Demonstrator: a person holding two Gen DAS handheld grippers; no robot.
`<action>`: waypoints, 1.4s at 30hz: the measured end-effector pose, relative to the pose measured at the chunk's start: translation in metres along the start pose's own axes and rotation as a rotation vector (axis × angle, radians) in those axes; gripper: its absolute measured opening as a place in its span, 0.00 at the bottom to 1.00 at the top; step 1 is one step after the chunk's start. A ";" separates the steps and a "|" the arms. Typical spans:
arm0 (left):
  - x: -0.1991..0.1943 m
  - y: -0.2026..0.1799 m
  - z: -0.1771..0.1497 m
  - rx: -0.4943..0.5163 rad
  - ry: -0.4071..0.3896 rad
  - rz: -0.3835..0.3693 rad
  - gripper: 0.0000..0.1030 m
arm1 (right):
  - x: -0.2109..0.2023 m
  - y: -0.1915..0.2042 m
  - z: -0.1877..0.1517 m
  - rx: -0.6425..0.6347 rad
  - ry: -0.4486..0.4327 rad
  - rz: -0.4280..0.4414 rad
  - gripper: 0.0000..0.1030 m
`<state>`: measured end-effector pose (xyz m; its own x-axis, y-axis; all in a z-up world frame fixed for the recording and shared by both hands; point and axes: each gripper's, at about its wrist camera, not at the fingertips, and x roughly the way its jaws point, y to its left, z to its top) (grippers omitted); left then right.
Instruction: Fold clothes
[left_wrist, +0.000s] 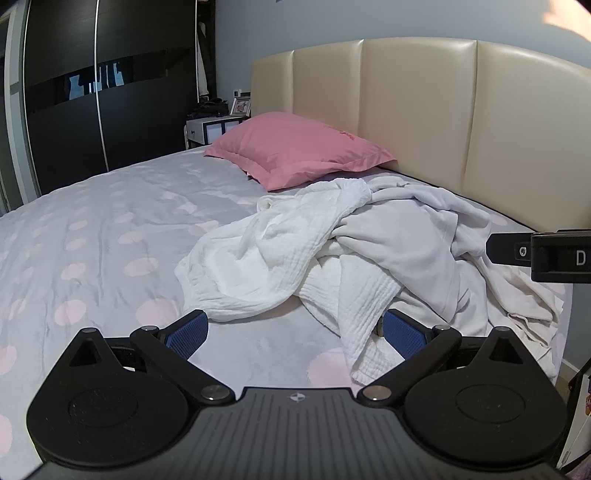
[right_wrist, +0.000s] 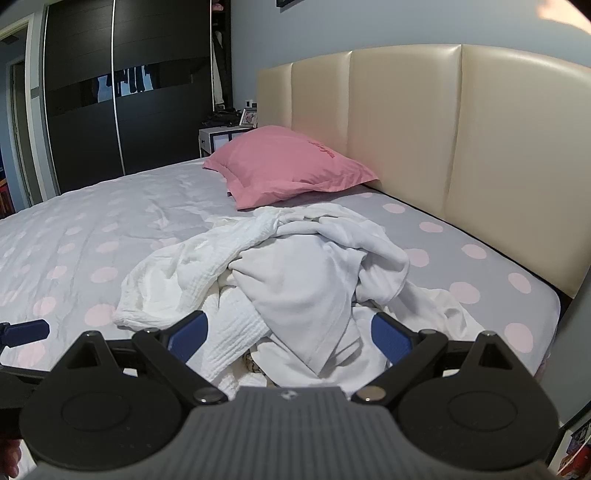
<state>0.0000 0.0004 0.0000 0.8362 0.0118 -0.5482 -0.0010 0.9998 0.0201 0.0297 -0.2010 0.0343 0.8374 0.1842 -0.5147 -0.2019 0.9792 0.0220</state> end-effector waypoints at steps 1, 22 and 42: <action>0.000 0.000 0.000 -0.001 0.002 -0.001 1.00 | 0.000 0.000 0.000 -0.001 0.000 0.001 0.94; 0.007 -0.005 -0.003 -0.006 0.028 0.004 1.00 | 0.003 0.002 -0.002 0.000 0.007 0.007 0.94; 0.009 0.000 -0.004 -0.013 0.043 0.002 1.00 | 0.005 0.004 -0.003 -0.005 0.018 0.015 0.94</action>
<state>0.0050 0.0004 -0.0082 0.8121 0.0138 -0.5833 -0.0097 0.9999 0.0101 0.0321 -0.1966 0.0291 0.8249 0.1975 -0.5296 -0.2174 0.9758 0.0253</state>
